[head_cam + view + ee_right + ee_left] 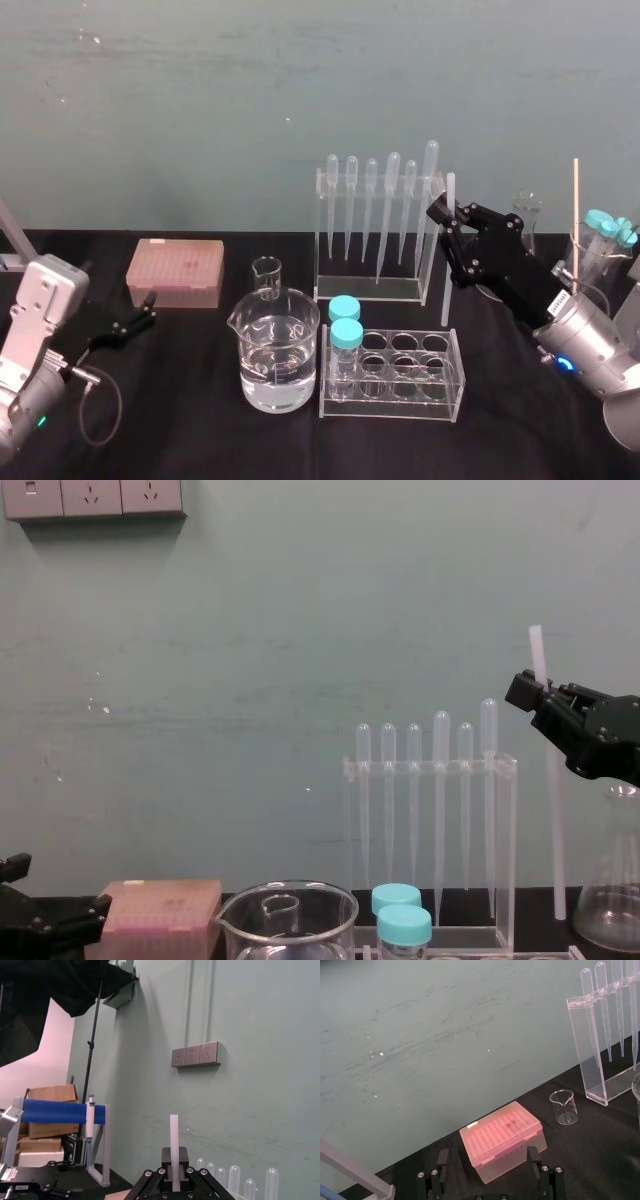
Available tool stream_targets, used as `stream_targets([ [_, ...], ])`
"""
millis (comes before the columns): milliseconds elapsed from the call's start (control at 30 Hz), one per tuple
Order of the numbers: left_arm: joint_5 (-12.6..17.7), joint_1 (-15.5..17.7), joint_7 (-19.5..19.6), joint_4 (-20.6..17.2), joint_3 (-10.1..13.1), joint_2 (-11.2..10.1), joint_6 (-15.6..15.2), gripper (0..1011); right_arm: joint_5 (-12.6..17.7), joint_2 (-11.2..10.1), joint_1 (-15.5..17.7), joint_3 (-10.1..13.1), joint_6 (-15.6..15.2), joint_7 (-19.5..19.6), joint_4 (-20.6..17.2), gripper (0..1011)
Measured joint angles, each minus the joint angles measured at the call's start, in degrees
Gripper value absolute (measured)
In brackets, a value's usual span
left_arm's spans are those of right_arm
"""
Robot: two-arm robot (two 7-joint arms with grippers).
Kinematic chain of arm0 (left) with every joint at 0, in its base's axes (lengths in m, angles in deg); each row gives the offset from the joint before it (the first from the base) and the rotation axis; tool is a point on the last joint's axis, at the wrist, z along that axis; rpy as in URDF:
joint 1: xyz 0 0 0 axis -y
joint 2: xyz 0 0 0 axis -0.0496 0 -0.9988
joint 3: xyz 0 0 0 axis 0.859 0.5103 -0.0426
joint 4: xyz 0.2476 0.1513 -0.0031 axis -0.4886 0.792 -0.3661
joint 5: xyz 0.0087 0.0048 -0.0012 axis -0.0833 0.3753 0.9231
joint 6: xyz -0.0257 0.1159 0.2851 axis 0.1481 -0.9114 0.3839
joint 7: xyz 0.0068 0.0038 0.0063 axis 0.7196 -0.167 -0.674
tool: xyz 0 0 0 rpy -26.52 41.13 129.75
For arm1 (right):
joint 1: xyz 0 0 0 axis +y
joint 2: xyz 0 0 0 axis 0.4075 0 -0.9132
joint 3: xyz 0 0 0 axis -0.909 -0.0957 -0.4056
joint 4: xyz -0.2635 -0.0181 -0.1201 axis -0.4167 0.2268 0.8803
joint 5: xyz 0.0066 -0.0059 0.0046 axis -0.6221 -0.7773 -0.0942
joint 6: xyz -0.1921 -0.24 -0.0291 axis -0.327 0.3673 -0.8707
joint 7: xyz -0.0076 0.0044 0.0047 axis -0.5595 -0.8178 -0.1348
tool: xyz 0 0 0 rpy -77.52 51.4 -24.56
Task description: Pick up the stirring rod with one hand, then place it down.
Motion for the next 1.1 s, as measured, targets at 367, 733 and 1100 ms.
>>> stream_targets([
  [367, 0.0, 0.0, 0.0, 0.0, 0.0, 0.0, 0.0, 1000, 0.04, 0.0, 0.0, -0.03, 0.04, 0.0, -0.01, 67],
  [733, 0.0, 0.0, 0.0, 0.0, 0.0, 0.0, 0.0, 1000, 0.04, 0.0, -0.01, -0.03, 0.05, 0.0, -0.01, 67],
  [1100, 0.0, 0.0, 0.0, 0.0, 0.0, 0.0, 0.0, 1000, 0.04, 0.0, -0.01, -0.03, 0.04, 0.0, -0.01, 67],
])
